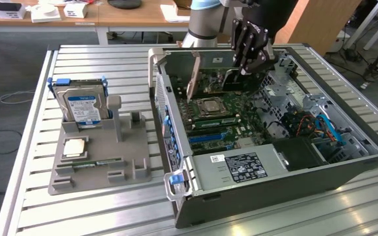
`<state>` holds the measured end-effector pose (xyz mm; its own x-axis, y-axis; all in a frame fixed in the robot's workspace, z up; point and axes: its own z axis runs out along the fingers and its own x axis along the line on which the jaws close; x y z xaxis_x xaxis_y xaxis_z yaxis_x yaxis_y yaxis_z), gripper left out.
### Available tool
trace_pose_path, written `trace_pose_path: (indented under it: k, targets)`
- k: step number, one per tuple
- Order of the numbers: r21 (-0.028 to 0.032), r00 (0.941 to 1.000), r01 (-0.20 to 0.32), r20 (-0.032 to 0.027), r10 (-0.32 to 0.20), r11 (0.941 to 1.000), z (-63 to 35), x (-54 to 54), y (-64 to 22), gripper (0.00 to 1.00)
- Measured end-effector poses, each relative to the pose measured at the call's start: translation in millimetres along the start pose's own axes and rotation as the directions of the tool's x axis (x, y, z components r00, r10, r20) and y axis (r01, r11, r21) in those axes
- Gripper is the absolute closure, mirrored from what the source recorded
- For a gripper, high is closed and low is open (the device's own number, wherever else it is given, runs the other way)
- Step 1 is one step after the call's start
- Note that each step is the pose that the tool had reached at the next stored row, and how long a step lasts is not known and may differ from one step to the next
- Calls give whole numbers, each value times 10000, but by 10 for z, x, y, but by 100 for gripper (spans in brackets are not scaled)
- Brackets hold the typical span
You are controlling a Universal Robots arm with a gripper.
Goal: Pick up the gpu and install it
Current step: 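Insert the gpu into the slot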
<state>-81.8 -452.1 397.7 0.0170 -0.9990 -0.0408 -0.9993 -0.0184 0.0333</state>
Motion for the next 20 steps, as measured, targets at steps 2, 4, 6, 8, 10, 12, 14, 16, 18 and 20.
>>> trace_pose_path:
  k: [2, 4, 6, 8, 10, 12, 14, 16, 18, 20]
  targets:
    - [0, 10000, 0, -2, 0, 10000, 7, 0, 0, 73]
    - [1, 10000, 0, -1, 0, 10000, 7, 1, 0, 73]
    - [1, 10000, 0, -1, 0, 10000, 8, 1, 0, 73]
    - [3, 10000, 0, 4, 0, 10000, 31, 2, -1, 73]
    - [2, 10000, 0, 2, 0, 10000, 65, 3, -2, 73]
    - [1, 10000, 0, 1, 0, 10000, 103, 4, -3, 73]
    - [1, 10000, 0, 0, 0, 10000, 138, 6, -4, 73]
    - [1, 10000, 0, 0, 0, 10000, 174, 7, -6, 73]
    - [1, 10000, 1, 0, -1, 10000, 211, 9, -7, 73]
    - [2, 10000, 0, 1, 0, 10000, 247, 10, -8, 73]
